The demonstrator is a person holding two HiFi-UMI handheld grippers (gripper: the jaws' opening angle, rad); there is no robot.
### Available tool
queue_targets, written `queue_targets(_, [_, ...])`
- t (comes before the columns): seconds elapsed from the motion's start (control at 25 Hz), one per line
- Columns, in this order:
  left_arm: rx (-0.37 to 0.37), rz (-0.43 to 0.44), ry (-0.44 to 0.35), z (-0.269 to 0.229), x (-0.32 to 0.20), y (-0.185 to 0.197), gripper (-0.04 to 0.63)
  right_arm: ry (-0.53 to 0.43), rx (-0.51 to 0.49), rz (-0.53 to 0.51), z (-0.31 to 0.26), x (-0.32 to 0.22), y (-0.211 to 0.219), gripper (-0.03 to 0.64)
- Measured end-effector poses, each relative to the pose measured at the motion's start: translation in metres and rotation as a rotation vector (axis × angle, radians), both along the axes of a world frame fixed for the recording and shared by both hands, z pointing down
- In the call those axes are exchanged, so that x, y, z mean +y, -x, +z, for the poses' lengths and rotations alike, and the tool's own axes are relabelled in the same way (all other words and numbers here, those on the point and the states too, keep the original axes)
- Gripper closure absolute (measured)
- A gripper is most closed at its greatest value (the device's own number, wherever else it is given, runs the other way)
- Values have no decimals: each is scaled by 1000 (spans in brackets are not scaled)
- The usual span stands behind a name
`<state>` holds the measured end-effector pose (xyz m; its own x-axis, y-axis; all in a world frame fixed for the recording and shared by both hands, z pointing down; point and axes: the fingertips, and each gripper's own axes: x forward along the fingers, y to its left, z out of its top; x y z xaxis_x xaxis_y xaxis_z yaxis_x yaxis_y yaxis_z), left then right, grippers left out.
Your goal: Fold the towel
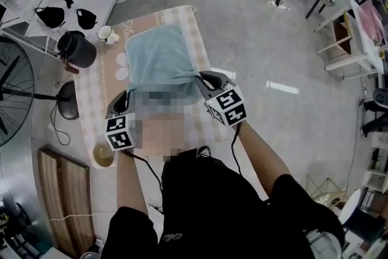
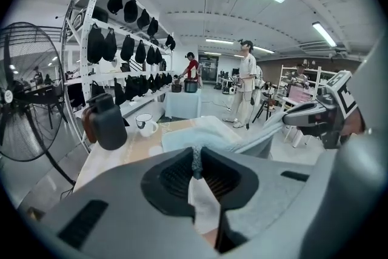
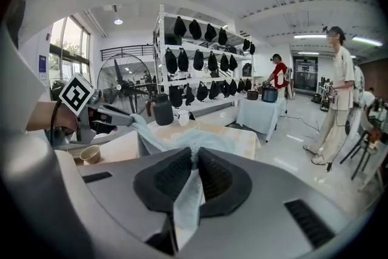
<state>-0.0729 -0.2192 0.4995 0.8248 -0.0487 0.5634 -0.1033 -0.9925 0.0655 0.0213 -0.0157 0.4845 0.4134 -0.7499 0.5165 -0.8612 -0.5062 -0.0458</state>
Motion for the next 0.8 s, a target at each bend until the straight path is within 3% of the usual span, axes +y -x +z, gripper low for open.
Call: queue_targets(0.8, [-18, 44, 67, 46, -96, -149, 552, 72, 9, 77, 38, -91, -142, 578])
